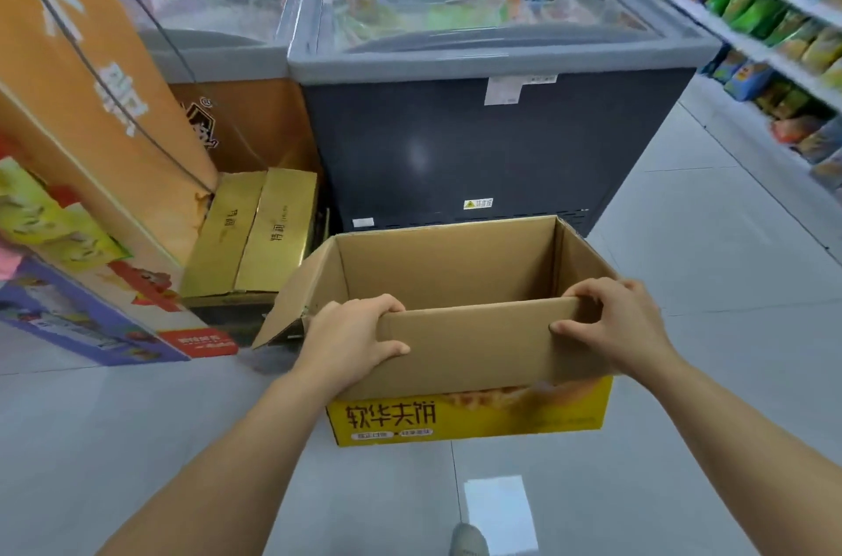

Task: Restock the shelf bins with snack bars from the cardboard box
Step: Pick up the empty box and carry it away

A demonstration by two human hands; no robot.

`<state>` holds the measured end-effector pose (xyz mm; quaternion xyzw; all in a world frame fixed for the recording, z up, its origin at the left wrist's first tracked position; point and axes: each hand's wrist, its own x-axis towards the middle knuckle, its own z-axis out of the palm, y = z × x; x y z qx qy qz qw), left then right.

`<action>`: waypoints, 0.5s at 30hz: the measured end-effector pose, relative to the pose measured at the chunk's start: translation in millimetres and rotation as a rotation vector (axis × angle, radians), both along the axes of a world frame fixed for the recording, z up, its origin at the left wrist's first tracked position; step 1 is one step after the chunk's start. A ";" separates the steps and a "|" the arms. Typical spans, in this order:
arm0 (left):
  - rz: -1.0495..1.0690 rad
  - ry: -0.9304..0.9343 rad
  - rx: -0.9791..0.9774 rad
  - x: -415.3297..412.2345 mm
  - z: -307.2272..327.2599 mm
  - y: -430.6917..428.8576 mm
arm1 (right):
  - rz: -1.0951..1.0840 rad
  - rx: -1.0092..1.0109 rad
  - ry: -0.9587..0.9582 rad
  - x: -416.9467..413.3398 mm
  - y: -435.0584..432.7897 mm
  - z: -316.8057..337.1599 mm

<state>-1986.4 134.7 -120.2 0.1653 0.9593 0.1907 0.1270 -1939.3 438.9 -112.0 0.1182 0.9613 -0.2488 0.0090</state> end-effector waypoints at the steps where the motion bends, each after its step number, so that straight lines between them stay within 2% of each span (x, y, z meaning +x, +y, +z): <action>1: 0.004 -0.007 -0.002 -16.2 -4.1 7.6 | -0.001 0.007 -0.008 -16.1 7.5 -2.1; 7: -0.004 0.000 -0.006 -119.0 -39.3 36.8 | -0.036 0.024 -0.059 -112.4 33.8 -30.4; 15: -0.053 -0.064 -0.004 -247.2 -127.1 54.1 | -0.068 0.025 -0.146 -239.2 45.1 -112.5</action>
